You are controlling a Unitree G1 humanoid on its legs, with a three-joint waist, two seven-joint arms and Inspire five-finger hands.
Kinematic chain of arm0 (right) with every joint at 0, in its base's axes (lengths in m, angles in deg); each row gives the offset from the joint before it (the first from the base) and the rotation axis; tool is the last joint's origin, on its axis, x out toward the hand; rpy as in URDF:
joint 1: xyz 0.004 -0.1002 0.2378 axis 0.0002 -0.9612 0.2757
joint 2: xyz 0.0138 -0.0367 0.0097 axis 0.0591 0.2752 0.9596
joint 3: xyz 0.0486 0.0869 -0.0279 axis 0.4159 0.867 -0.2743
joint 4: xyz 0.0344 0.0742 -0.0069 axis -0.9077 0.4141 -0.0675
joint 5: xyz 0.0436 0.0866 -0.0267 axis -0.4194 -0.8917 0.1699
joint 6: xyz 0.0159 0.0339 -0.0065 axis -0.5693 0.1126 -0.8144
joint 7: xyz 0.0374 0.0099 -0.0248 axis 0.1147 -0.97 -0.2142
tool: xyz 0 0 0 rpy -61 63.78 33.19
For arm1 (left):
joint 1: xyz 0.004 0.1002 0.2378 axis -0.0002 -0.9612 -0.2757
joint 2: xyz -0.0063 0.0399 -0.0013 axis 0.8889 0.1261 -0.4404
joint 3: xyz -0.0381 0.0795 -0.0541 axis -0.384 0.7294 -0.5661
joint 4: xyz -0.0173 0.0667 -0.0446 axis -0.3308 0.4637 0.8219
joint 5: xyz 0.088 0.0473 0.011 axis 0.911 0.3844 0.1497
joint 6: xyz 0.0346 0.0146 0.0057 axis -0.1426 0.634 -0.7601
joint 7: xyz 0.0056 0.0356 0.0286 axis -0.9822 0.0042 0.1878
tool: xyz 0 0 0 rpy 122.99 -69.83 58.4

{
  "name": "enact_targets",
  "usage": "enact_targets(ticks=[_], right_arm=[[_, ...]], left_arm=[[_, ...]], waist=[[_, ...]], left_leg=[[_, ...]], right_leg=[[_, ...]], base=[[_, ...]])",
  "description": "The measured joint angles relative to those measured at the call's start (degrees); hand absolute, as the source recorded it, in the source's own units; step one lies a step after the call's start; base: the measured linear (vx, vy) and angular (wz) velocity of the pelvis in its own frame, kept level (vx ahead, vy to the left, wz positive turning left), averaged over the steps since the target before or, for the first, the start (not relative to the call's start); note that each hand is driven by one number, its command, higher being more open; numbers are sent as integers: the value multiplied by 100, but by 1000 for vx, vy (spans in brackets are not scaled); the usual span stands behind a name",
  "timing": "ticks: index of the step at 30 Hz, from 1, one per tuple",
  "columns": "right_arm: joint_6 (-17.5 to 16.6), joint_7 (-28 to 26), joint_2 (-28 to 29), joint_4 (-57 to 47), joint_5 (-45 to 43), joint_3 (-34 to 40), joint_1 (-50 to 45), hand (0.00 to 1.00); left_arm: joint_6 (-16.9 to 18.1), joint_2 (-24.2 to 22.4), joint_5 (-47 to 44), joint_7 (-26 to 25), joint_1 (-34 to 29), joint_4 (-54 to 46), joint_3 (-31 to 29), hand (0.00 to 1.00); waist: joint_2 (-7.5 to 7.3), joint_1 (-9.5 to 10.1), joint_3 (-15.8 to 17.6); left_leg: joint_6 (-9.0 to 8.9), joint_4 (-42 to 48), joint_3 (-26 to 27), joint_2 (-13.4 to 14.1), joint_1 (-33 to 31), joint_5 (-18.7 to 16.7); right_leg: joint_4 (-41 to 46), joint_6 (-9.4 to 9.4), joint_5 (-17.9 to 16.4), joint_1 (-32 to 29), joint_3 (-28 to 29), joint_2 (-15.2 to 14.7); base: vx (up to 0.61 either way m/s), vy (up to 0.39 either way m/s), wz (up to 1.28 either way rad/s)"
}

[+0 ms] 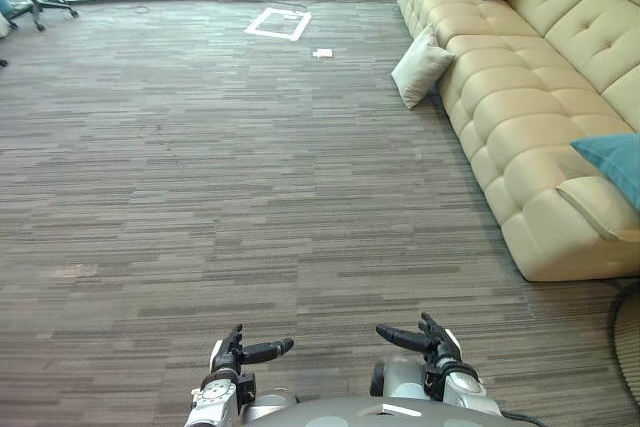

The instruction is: Pick up cushions and gather them together orderly.

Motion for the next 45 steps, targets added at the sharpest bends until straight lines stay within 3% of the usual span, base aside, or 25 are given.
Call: enact_targets(ticks=[1,2,5,7,8,10,14,16,17,18,20,22,24,26,27,28,30,32,35,37,39,40,41,44,45], right_arm=[[33,-8,15,20,-47,52,-7,100],[43,-8,6,22,-46,55,33,100],[47,-16,7,-49,-36,148,97,100],[114,-7,-7,-83,-31,176,27,100],[155,-7,-40,-162,-26,167,-101,100],[162,6,-42,-221,-40,167,-220,100],[182,22,-30,-67,-50,155,-252,100],[230,59,-30,21,-51,158,-245,100],[231,67,-16,31,-50,155,-247,100],[222,81,-3,35,-51,147,-266,100],[222,90,-24,45,-51,106,-280,100],[217,109,6,111,-53,96,-306,100],[213,107,33,154,-48,71,-362,100],[209,96,158,223,-53,135,-335,100],[211,90,178,240,-43,132,-292,100],[213,69,189,248,-37,125,-262,100],[156,58,94,185,9,86,-234,100],[76,59,-9,56,10,-48,-225,100],[16,49,-34,8,9,-63,-61,100],[17,48,-4,-11,3,-60,-4,100],[43,39,55,-10,-47,-15,-36,100],[60,25,39,-16,-52,67,-6,100],[48,24,13,-73,-44,77,-4,100],[68,19,36,-176,-32,195,-35,100],[144,25,15,-232,-34,189,-89,100]], left_arm=[[-8,20,5,20,-44,75,-16,100],[-14,-42,2,17,16,143,-40,100],[9,-261,12,26,34,152,-193,100],[8,-323,10,65,17,58,-423,100],[13,-389,4,72,-99,-152,-709,100],[47,-448,-4,52,-259,-440,-871,100],[159,-450,-14,63,-233,-535,-849,100],[149,-442,-70,72,-163,-556,-830,100],[156,-432,-70,70,-149,-561,-820,100],[155,-433,-77,65,-147,-556,-804,100],[157,-439,-121,63,-143,-553,-801,100],[150,-372,-133,63,-87,-533,-799,100],[132,-326,-113,83,-44,-407,-747,100],[119,-174,-110,76,20,-250,-737,100],[72,-105,-110,60,48,-218,-716,100],[51,-44,-104,29,74,-143,-650,100],[4,-37,-102,-34,50,-78,-459,100],[11,-22,-15,-39,-31,-37,-209,100],[4,-37,3,-25,22,-5,-11,100],[0,-72,15,-3,23,15,1,100],[0,22,180,10,-26,34,-20,100],[-1,6,202,-2,-6,75,-47,100],[0,-178,205,-25,1,96,-150,100],[5,-265,210,11,21,56,-170,100],[6,-351,203,11,0,-68,-454,100]], waist=[[-94,-46,4],[-19,-24,38],[183,-14,55],[245,-35,48],[299,12,45],[339,47,32],[280,167,21],[248,300,52],[224,310,72],[232,311,80],[269,335,79],[222,437,49],[67,427,-124],[-221,422,-245],[-342,419,-214],[-403,401,-176],[-257,346,-99],[-45,241,-150],[28,143,-78],[-13,53,-27],[-210,-13,-9],[-188,-17,5],[-9,17,34],[171,-23,-24],[240,-6,6]], left_leg=[[-304,-72,-27,-34,333,-232],[-340,-75,-29,60,438,-259],[-365,691,-76,337,333,-237],[-806,2672,-424,781,-397,-33],[-1032,4615,-604,1176,-1118,141],[-981,5814,-357,1468,-1665,-29],[-673,5129,188,1196,-2361,-516],[-592,3301,202,690,-2817,-530],[-625,2610,147,516,-2851,-395],[-641,1058,-58,200,-2908,186],[-566,640,-70,168,-3016,397],[-245,770,-38,127,-3005,1000],[51,1049,9,-89,-3038,1227],[332,1280,115,-433,-2880,717],[366,1317,128,-600,-2653,497],[406,1303,106,-754,-2316,279],[455,1119,16,-821,-1541,-27],[399,577,-56,-665,-788,-58],[361,247,-79,-382,-326,-81],[291,119,-84,-287,-112,-126],[-87,-6,-122,-407,265,-392],[-216,-5,-148,-355,451,-548],[-304,132,-158,-185,626,-628],[-414,1757,-400,291,-16,-573],[-863,3386,-642,661,-644,-254]], right_leg=[[-665,-212,1491,89,354,103],[-493,-510,1353,84,369,212],[340,-564,491,-55,345,298],[363,-623,92,371,202,402],[132,-675,-65,846,164,622],[-281,-742,-181,1492,175,835],[-1043,-668,-131,2270,321,903],[-1451,-663,-113,2723,478,858],[-1585,-652,-111,2869,499,829],[-1931,-533,-161,3225,574,820],[-2072,-390,-291,3488,631,848],[-2016,-214,-559,3729,777,735],[-1248,33,-737,3507,907,408],[1103,406,-833,2556,931,-161],[2108,624,-456,2203,953,-438],[3149,572,-135,1892,907,-749],[4040,115,-361,1539,532,-1010],[3573,-193,-726,968,22,-841],[1691,-158,-668,155,-240,-322],[2,2,-31,-27,-155,14],[-1103,124,1035,-43,306,104],[-839,-100,1454,-56,410,145],[-132,-588,1275,-194,407,227],[91,-667,701,17,137,321],[-7,-715,489,371,40,463]], base=[[649,-309,23],[534,-273,-1],[500,-283,-8],[489,-299,24],[346,-187,5],[406,-139,-6],[339,-61,-15],[454,28,-38],[643,100,-34],[481,107,-21],[572,163,-31],[575,183,-39],[523,184,-18],[613,232,-4],[550,209,10],[660,229,10],[597,176,7],[521,98,12],[492,-9,15],[535,-131,24],[499,-206,36],[579,-248,23],[589,-253,13],[706,-358,34],[473,-238,29]])
